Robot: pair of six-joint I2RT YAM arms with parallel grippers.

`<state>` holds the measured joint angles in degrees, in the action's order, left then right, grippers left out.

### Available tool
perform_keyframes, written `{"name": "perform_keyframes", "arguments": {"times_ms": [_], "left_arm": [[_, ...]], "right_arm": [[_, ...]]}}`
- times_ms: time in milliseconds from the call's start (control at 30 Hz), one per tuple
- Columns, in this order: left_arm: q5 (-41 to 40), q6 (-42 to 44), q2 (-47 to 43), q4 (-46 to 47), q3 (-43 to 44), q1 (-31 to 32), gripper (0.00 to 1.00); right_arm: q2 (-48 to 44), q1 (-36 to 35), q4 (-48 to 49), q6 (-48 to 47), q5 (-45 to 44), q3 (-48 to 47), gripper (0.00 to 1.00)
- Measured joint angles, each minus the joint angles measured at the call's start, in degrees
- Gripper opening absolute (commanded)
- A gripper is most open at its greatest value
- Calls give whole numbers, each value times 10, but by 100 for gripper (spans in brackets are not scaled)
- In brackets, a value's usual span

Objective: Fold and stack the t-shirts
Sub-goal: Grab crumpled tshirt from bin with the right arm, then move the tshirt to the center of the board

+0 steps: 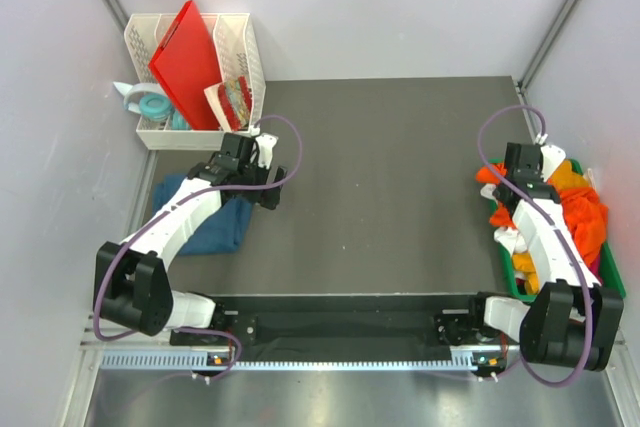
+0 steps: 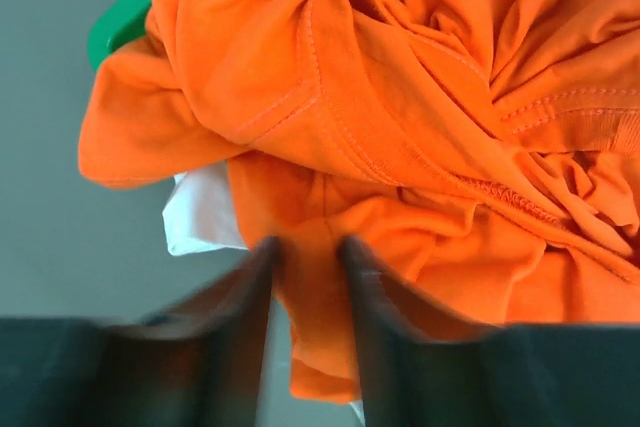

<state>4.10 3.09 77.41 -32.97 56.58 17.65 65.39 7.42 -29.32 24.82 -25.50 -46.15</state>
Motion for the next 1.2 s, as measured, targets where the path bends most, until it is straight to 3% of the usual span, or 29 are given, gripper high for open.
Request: {"name": "perform_keyframes", "arguments": {"times_ms": [100, 333, 500, 667, 800, 1033, 1200], "left_arm": [[0, 0, 0, 0, 0, 0, 95], [-1, 0, 0, 0, 0, 0, 95], [0, -2, 0, 0, 0, 0, 95], [0, -5, 0, -1, 10, 0, 95], [0, -4, 0, -1, 13, 0, 95], [-10, -5, -13, -2, 13, 0, 95], [-38, -12, -37, -1, 13, 0, 96]], "right_arm": [[0, 0, 5, 7, 2, 5, 0], [-29, -18, 4, 4, -4, 6, 0], [-50, -170, -18, -14, -30, -119, 0], [21, -343, 1, -35, -36, -357, 0], [85, -454, 11, -52, -23, -445, 0], [226, -591, 21, -57, 24, -480, 0], [286, -633, 47, -33, 66, -436, 0]]}}
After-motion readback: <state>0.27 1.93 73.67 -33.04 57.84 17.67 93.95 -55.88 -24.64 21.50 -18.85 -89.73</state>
